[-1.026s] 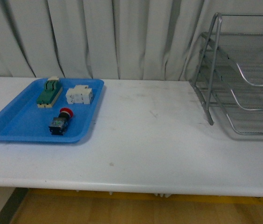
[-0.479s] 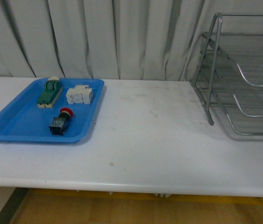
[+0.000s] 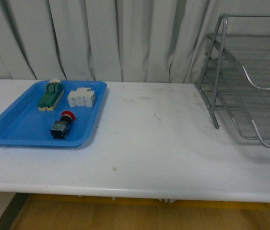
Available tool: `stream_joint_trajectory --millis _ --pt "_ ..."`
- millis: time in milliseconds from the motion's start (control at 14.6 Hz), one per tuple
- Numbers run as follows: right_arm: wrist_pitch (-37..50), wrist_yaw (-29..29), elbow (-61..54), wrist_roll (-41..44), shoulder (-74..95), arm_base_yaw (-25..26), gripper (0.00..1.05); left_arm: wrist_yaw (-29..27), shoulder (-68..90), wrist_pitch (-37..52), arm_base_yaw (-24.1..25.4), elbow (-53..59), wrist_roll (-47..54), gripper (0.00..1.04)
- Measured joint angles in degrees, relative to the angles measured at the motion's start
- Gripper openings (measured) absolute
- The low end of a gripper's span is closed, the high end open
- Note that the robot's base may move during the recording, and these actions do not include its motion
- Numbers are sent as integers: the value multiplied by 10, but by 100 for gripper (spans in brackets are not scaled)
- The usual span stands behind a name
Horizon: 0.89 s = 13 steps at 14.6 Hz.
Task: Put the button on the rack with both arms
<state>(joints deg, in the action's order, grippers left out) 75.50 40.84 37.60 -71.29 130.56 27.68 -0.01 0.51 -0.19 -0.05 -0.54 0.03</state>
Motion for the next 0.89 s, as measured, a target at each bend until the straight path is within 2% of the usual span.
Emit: stream_joint_trajectory --millis 547,616,753,821,889 --pt "-4 45 -59 33 -32 35 7 0 0 0 0 0 0 98" --pt "-7 51 -69 61 -32 39 19 0 0 0 0 0 0 98" --pt "-13 57 -74 85 -32 46 35 0 0 0 0 0 0 98" --pt "-18 79 -84 92 -32 46 68 0 0 0 0 0 0 98" --pt "-18 83 -85 91 -34 47 78 0 0 0 0 0 0 98"
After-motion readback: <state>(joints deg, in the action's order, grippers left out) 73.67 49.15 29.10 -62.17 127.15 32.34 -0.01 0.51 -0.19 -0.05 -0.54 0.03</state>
